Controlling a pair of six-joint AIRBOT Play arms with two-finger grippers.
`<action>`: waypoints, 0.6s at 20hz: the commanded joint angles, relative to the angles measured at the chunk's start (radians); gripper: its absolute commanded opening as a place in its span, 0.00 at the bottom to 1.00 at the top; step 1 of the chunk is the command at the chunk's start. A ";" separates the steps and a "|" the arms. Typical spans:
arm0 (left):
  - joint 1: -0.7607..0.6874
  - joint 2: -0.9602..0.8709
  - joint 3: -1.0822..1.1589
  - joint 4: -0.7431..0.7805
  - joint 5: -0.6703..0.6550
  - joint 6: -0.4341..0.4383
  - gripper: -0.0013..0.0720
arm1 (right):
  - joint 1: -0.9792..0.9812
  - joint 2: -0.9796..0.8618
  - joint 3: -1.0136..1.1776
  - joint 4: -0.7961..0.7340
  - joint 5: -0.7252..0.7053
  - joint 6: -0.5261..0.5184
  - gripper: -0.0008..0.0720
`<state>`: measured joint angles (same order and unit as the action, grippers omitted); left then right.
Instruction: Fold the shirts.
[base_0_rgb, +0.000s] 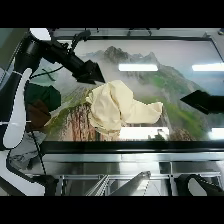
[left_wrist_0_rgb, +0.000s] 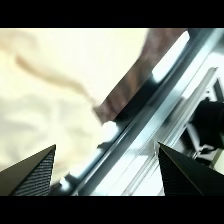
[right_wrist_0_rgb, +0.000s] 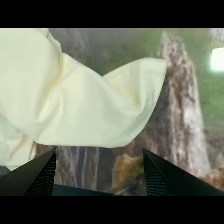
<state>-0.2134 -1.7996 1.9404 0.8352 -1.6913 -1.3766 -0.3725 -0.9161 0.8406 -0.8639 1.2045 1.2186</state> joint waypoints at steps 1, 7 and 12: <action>0.000 0.090 -0.235 0.135 -0.035 -0.056 0.99 | 0.001 -0.095 -0.069 0.002 -0.032 -0.035 0.79; -0.113 0.299 -0.872 0.133 0.274 -0.036 0.99 | 0.005 -0.479 -0.065 0.223 -0.076 -0.253 0.79; -0.209 0.239 -0.974 0.100 0.591 -0.037 0.99 | 0.100 -0.687 -0.032 0.283 -0.102 -0.307 0.78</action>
<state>-0.3752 -1.5337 1.0290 0.9585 -1.2930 -1.4139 -0.3233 -1.4887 0.7906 -0.6346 1.1183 0.9573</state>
